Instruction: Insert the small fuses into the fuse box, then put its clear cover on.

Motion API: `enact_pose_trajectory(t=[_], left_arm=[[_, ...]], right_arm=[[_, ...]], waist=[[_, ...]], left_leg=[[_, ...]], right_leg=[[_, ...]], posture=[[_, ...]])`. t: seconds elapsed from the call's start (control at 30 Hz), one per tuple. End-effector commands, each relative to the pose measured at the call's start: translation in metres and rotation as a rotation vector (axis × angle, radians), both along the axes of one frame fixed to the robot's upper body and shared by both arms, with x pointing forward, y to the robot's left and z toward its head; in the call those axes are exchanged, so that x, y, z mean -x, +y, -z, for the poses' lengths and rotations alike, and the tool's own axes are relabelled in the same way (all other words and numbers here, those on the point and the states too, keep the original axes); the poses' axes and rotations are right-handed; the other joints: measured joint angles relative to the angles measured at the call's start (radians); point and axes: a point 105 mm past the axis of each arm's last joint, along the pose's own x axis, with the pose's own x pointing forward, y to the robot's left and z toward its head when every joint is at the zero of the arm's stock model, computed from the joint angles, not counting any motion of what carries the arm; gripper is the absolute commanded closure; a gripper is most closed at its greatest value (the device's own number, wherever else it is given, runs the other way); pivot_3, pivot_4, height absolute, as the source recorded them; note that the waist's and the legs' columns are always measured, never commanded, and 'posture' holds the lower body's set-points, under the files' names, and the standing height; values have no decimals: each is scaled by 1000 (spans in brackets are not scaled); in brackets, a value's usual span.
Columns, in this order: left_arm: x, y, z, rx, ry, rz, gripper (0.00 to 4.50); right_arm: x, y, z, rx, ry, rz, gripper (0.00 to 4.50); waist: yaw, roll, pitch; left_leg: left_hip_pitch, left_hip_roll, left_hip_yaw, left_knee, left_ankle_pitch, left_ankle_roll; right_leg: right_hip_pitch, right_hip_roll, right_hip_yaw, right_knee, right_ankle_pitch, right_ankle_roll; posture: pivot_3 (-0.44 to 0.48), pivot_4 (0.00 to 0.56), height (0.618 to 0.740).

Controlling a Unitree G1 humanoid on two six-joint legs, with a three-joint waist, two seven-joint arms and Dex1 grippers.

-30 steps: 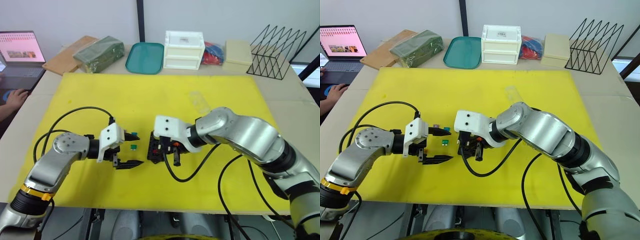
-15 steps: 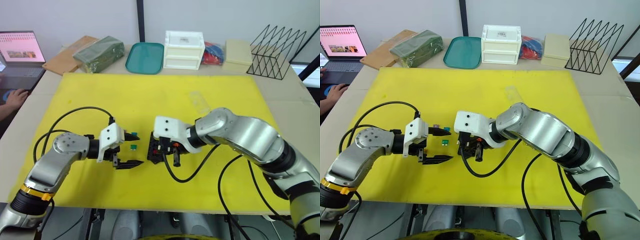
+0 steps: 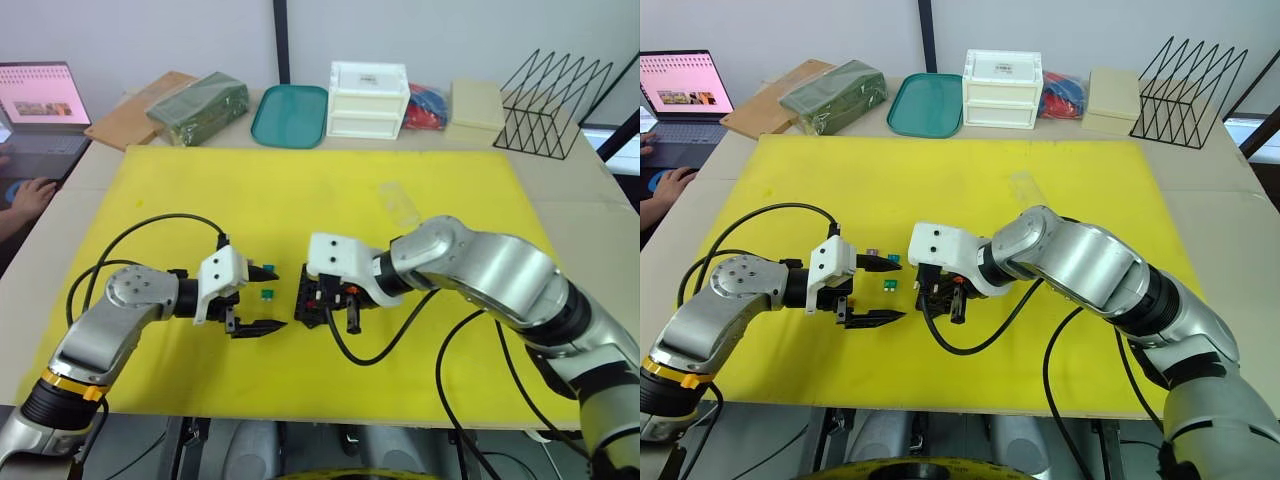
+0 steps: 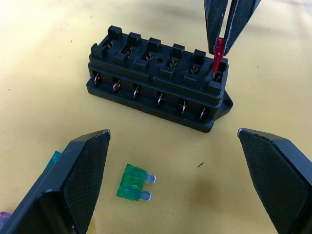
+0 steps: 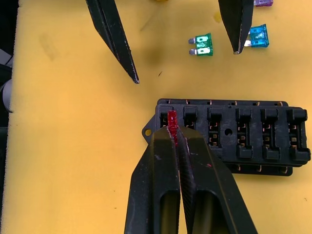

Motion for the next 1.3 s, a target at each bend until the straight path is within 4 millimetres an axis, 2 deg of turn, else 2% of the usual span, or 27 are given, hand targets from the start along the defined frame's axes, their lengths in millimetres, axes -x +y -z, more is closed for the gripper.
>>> enact_pose_trajectory(t=[0.03,0.27,1.3], left_arm=[[0,-2,-6,2,-35,12,0],[0,-2,-6,3,-36,14,0],[-1,-3,-7,7,-39,7,0]], right_arm=[[0,4,-14,-37,-26,-14,4457],[1,4,-16,-38,-22,-17,4457],[1,0,2,25,-13,7,4457]], waist=[[0,0,0],[0,0,0],[0,0,0]], left_leg=[[0,0,0,0,0,0],[0,0,0,0,0,0],[0,0,0,0,0,0]], right_leg=[[0,0,0,0,0,0],[0,0,0,0,0,0],[0,0,0,0,0,0]], posture=[[0,150,740],[0,150,740],[0,150,740]])
